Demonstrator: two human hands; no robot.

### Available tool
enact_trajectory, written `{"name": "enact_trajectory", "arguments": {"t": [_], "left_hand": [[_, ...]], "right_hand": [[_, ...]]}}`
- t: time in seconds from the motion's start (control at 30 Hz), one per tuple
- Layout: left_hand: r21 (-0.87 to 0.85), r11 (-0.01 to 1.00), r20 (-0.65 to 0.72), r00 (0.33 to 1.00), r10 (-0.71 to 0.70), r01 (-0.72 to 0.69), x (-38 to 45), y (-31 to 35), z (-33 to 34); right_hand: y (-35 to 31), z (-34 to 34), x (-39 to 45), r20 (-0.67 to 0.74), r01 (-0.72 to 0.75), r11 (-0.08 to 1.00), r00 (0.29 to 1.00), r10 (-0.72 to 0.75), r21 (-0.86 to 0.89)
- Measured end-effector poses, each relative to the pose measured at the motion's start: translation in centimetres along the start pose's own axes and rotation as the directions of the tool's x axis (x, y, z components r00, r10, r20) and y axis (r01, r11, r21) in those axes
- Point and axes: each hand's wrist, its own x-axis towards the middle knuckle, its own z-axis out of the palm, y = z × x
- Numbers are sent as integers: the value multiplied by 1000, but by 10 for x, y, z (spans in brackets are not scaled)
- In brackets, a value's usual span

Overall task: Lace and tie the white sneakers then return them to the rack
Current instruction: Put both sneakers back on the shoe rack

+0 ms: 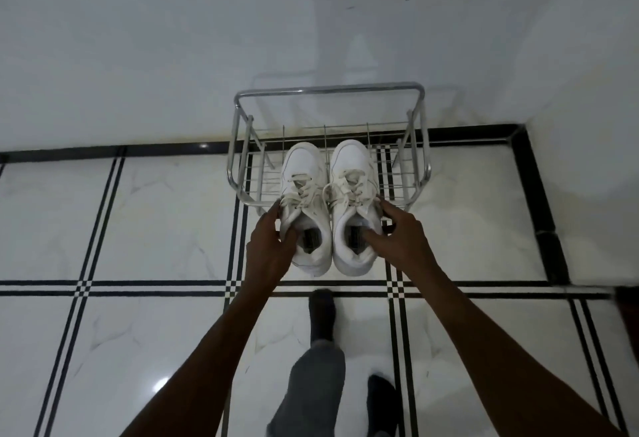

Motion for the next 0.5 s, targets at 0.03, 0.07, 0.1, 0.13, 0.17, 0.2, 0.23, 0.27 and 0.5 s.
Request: {"name": "enact_trajectory", "arguments": {"t": [0.03,0.07,0.1,0.13,0.17,0.2,0.23,0.27,0.5], "left_hand": [[-7,1000,9,1000,-1,1,10,2,2],[-16,1000,10,1000,1,-1,21,4,4],[-17,1000,14,1000,0,0,36,6,6],[-21,1000,24,1000,-3,3,50,8,9],[-21,1000,40,999,-4,5,68,10,12],[-19,1000,57,998,-6,7,89,12,16],[-28,1000,72,997,-1,3,107,14,18],[-49,999,82,997,-1,5,124,12,20],[-46,999,123,992,9,-3,219,-9,41]], "right_hand": [[-2,-1,10,0,0,1000,1000,0,10],[-3,0,23,1,2,1000,1000,-2,21],[-5,0,38,3,-4,1000,1000,4,24],[-4,1,53,4,-10,1000,1000,10,30],[-6,0,71,7,-23,999,1000,23,28],[-5,1,92,0,-33,999,999,33,26],[-5,3,109,-6,-42,999,999,42,17],[-2,6,125,-5,-43,999,999,43,21],[12,24,214,-2,-56,997,998,56,-45]]}}
